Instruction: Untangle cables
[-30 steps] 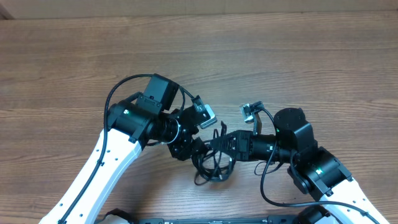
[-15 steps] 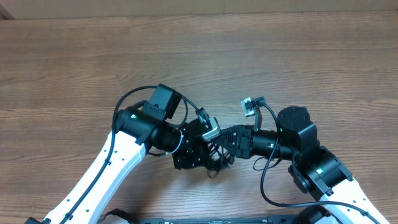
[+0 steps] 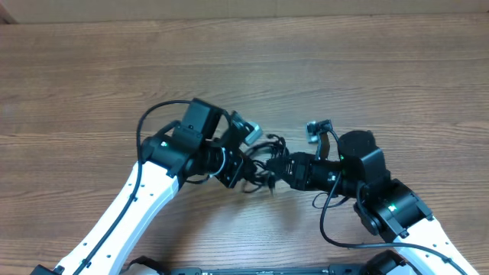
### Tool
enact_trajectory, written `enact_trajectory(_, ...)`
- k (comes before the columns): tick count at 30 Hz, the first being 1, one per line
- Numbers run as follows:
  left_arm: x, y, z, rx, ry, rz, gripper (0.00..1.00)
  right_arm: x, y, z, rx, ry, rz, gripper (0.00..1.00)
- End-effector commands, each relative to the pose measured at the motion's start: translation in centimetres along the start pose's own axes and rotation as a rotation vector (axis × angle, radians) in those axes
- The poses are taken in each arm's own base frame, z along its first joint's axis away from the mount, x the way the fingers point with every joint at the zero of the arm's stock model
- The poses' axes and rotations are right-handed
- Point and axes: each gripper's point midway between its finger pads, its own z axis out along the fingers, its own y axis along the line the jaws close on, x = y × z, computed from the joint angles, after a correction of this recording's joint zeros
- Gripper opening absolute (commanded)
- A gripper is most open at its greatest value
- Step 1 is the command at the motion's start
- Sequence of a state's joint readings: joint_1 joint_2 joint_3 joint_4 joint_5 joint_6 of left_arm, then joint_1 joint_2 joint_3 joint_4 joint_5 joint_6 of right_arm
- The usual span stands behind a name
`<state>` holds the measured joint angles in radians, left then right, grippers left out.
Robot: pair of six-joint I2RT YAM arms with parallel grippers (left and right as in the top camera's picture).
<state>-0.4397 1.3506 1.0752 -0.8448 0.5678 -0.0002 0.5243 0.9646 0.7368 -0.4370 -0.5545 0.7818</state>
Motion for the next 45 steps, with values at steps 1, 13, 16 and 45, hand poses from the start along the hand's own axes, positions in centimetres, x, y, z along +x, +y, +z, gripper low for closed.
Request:
enact_trajectory(1,-0.2,8.5,-2.4,-0.331,-0.090,-0.386,0.04,0.6,-1.5,-0.7,0.093,-0.002,0.033,0.04)
enact_trajectory(13,-2.0,6.6,-3.5,-0.066,-0.150,-0.241,0.04,1.3,-6.8,-1.8,0.350,-0.040,0.142,0.04)
enact_trajectory(16,-1.5,3.8,-3.2,0.065,-0.125,0.003,0.04,0.8,-6.0,-1.6,0.311,-0.055,0.126,0.16)
enact_trajectory(45,0.9,-1.2,-3.3,0.299,-0.100,0.346,0.04,-3.1,6.9,2.7,-0.357,0.024,-0.108,0.45)
